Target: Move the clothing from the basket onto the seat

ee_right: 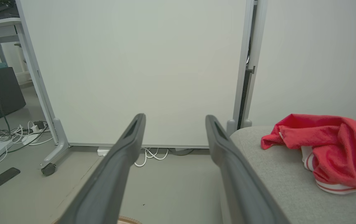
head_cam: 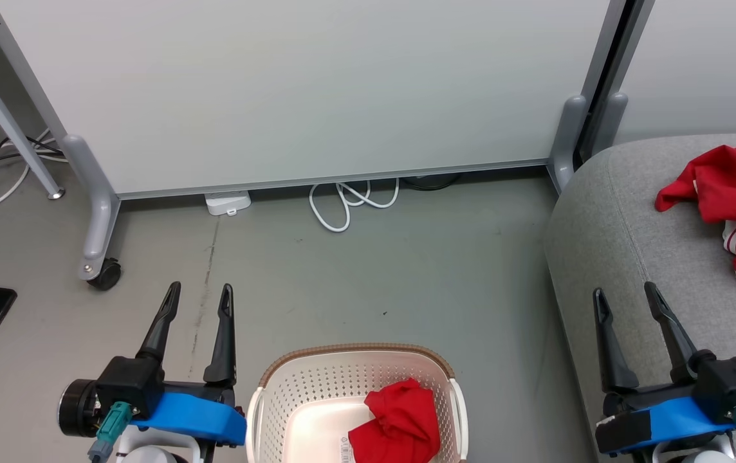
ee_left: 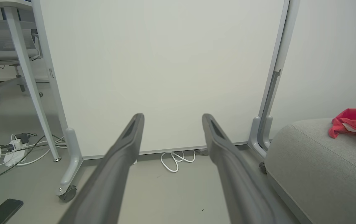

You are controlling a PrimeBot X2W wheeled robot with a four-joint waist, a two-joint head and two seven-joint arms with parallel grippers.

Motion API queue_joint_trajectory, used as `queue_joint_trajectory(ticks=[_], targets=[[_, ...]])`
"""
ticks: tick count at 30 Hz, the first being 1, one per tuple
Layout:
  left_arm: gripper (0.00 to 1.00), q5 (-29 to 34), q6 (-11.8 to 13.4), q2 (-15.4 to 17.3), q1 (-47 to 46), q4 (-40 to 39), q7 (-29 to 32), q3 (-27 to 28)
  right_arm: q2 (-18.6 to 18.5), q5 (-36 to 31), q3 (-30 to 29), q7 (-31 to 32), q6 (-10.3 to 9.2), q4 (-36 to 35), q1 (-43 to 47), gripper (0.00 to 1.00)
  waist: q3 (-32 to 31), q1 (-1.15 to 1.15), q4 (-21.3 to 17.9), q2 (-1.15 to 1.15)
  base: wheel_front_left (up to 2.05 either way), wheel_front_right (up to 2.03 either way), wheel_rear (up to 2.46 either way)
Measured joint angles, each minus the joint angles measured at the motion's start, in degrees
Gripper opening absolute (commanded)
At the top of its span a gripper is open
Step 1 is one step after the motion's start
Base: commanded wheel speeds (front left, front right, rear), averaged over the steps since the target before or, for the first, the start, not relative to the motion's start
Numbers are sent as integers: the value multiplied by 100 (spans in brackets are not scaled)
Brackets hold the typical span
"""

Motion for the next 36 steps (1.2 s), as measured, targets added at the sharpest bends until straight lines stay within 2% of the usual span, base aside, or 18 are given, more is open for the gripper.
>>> queue_joint_trajectory(ticks=[25,31,36], targets=[[100,221,-196,-123,-8,156,0,137,2,193,3,0,0,54,60,100,50,1,38,0,0,0,0],[100,218,-201,-109,-224,322,0,-55,2,200,-13,0,0,19,-19,100,178,1,-6,0,0,0,0],[100,60,-210,-40,-644,521,0,-448,3,186,-3,0,0,-73,-243,100,397,1,-79,0,0,0,0]])
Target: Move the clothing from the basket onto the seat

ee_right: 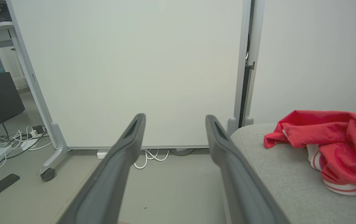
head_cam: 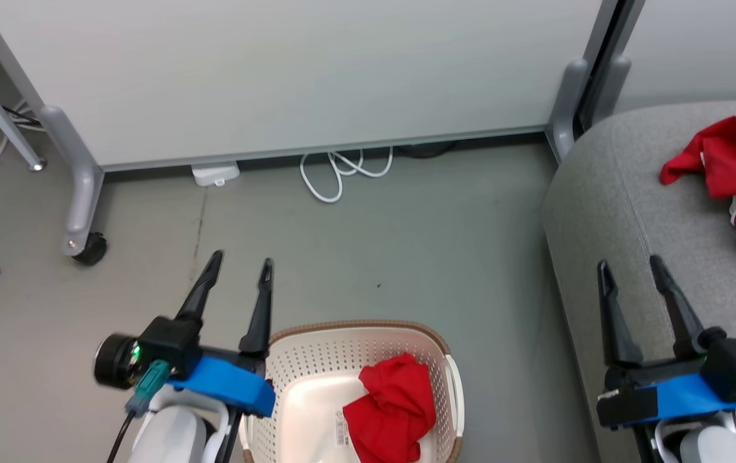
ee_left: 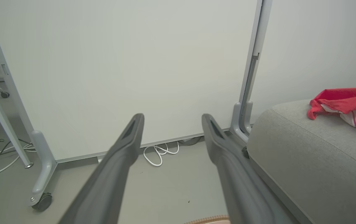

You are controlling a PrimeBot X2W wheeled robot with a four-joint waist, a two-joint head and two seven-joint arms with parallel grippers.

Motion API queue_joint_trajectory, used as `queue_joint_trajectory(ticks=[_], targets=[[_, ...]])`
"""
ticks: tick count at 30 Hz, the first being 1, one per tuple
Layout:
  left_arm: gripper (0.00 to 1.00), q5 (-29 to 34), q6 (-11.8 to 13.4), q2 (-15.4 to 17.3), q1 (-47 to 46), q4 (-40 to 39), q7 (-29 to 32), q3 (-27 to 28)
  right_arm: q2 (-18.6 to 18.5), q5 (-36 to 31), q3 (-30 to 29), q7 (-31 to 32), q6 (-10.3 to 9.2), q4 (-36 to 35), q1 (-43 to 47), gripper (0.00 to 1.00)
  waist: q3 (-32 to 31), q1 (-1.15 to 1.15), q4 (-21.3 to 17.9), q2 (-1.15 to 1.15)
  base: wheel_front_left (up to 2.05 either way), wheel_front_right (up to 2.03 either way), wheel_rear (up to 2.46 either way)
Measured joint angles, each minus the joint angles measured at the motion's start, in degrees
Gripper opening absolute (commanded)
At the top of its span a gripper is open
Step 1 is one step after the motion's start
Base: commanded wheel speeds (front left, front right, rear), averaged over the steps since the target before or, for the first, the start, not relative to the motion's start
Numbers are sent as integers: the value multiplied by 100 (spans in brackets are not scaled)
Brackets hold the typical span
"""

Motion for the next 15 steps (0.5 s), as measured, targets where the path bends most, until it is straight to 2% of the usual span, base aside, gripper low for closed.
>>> queue_joint_trajectory(ticks=[7,15], targets=[[100,-350,-22,359,-822,495,-5,-931,2,-67,-12,-1,0,-169,-492,100,533,0,-147,0,0,0,0],[100,-709,-23,612,-1779,1213,-7,-1923,2,-114,40,-1,0,-394,-1179,100,1365,1,-406,0,0,0,0]])
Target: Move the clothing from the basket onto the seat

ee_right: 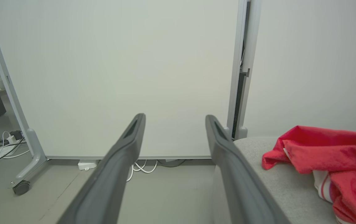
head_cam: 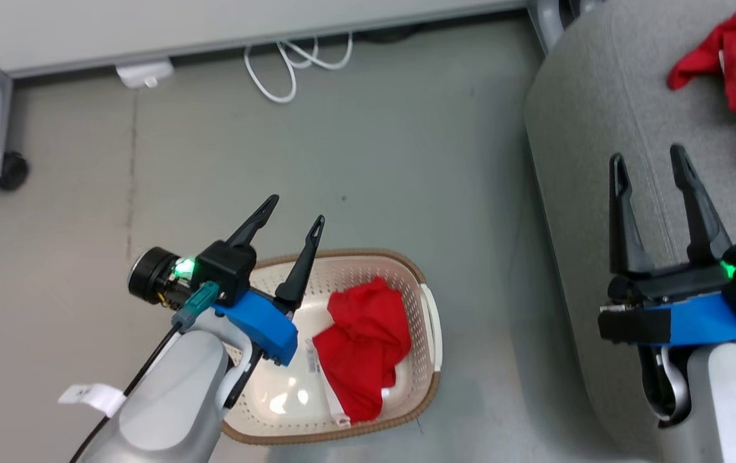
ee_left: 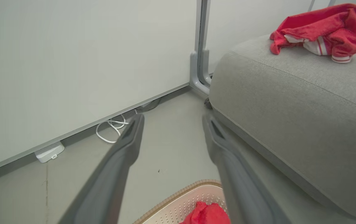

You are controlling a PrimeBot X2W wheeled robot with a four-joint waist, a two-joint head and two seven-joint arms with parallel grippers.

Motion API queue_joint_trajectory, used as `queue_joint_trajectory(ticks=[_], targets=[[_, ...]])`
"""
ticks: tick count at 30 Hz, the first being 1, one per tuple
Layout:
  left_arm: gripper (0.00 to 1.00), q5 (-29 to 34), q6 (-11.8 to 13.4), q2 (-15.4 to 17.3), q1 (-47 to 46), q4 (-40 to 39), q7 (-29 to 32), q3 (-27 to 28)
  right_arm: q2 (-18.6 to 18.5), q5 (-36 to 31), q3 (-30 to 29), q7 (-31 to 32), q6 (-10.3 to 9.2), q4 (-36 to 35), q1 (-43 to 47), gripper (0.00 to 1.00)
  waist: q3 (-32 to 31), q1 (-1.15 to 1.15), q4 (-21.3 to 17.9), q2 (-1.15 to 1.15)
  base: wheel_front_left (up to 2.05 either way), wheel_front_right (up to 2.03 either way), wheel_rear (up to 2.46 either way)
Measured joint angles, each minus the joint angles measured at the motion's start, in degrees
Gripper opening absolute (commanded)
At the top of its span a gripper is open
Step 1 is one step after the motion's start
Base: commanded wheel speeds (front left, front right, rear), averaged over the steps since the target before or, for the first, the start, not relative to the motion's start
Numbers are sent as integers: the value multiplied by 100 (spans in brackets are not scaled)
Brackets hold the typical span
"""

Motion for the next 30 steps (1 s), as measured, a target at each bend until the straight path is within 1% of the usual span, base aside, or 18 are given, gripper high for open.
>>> queue_joint_trajectory(ticks=[6,13,20,30], targets=[[100,-227,0,80,-565,571,1,-587,0,-10,24,1,0,-99,-342,100,663,0,-234,0,0,0,0],[100,-439,0,174,-1101,1279,0,-1401,0,-14,62,1,0,-240,-556,100,1324,0,-466,0,0,0,0],[100,-617,0,181,-1585,2079,1,-2261,-1,-69,131,1,0,-396,-774,100,1901,0,-598,0,0,0,0],[100,-1068,0,158,-2044,2805,1,-3192,0,-85,158,1,0,-546,-933,100,2558,0,-746,0,0,0,0]])
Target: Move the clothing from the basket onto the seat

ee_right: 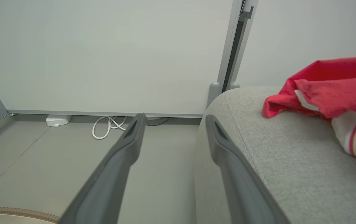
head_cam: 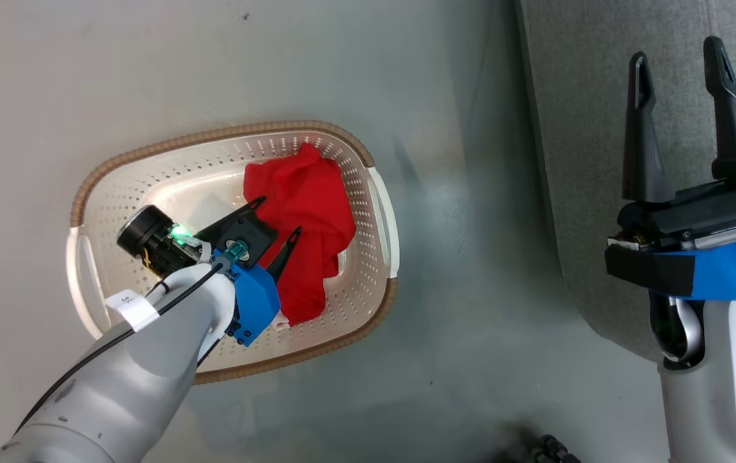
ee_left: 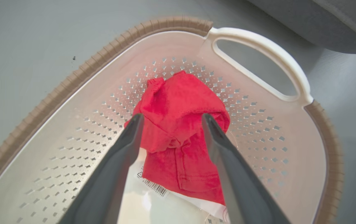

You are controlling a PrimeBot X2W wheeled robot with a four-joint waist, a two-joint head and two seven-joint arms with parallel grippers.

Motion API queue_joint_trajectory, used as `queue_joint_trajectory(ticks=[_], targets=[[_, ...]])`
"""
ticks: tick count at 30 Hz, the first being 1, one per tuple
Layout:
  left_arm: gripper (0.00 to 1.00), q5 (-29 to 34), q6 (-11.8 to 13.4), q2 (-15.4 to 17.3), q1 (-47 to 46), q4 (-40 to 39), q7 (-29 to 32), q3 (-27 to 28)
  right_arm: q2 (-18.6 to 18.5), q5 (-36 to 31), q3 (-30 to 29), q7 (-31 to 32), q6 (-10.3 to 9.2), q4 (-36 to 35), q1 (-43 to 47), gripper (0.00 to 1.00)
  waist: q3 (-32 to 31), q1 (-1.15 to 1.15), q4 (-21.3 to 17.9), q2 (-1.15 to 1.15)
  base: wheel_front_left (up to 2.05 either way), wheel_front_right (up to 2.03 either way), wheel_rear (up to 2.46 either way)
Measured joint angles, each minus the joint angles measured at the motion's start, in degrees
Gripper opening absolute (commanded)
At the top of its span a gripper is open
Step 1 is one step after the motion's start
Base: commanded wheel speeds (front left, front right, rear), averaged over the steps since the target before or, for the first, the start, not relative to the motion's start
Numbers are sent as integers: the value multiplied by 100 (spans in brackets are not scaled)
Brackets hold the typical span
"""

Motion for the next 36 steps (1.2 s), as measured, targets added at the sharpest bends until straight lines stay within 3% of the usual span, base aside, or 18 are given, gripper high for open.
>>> queue_joint_trajectory(ticks=[12,22,32,33,34,35,36], targets=[[100,-446,0,-42,-638,559,16,-742,0,47,10,0,0,-213,-55,100,645,0,-107,0,0,0,0],[100,-806,0,-31,-1001,775,162,-901,0,103,-30,0,0,-374,-52,100,1067,0,-223,0,0,0,0],[100,-772,0,-118,-1199,917,377,-977,0,123,-23,0,0,-571,-47,100,1370,-1,-279,0,0,0,0],[90,-772,0,-142,-1207,929,426,-979,0,123,-23,0,0,-584,-46,100,1384,-1,-276,0,0,0,0],[32,-772,0,-162,-1211,931,457,-980,-1,121,-19,0,0,-592,-47,100,1396,-1,-270,0,0,0,0],[0,-766,0,-169,-1213,928,461,-984,0,121,-8,0,0,-601,-47,100,1405,-1,-264,0,0,0,0],[0,-735,0,-169,-1218,927,460,-985,0,120,4,0,0,-610,-49,100,1410,-1,-259,0,0,0,0]])
